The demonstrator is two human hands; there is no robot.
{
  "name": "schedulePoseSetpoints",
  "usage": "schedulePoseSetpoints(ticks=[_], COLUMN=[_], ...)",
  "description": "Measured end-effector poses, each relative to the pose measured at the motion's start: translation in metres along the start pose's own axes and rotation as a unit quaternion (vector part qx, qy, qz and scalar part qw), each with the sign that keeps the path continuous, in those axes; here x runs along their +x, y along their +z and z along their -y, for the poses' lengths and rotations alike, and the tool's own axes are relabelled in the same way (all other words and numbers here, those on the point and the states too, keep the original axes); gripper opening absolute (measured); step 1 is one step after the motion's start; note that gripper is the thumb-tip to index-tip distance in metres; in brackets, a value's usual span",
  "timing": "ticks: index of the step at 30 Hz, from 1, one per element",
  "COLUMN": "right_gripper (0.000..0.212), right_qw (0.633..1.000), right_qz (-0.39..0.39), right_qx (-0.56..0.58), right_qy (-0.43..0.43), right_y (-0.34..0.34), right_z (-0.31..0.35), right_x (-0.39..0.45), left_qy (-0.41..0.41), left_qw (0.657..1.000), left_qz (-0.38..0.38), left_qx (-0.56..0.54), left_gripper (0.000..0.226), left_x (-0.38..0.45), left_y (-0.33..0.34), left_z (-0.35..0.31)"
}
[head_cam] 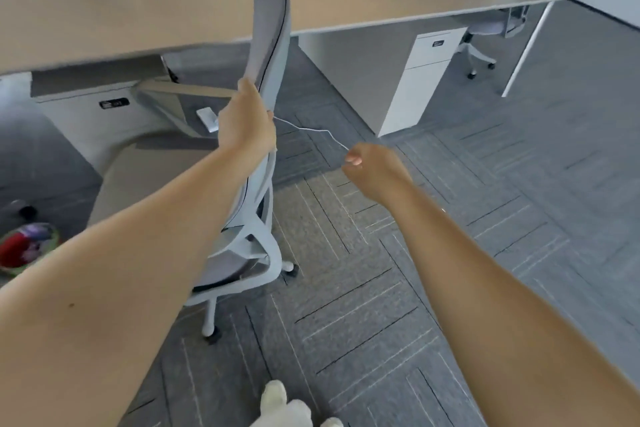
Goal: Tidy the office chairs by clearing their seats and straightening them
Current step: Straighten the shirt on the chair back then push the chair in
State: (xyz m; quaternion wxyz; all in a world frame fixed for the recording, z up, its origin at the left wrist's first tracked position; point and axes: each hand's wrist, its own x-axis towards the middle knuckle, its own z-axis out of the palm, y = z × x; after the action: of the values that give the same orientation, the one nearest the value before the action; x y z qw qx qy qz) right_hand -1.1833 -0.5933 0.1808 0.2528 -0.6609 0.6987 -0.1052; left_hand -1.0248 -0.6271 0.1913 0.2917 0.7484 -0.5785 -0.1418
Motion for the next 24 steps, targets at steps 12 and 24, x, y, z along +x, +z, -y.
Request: schedulePoseSetpoints(ticks=[12,24], right_gripper=[0.035,0.069], right_qw=[0.975,0.923], right_qz=[0.007,-0.033], right_qx=[-0.006,-0.047], right_qy=[-0.221,-0.380], right_y=[0.005,-0.021], right_z=[0.021,0.011], right_x=[0.028,0.022], left_qy=[-0.087,-0.217], left_qw=[0.996,0.965], left_qz=[-0.025,-0.129], left_qx=[-0.021,0.075], left_gripper=[0.014,0.031], left_x=[-0.045,-0.125], left_y=[-0.015,-0.033], left_z=[0.011,0.015])
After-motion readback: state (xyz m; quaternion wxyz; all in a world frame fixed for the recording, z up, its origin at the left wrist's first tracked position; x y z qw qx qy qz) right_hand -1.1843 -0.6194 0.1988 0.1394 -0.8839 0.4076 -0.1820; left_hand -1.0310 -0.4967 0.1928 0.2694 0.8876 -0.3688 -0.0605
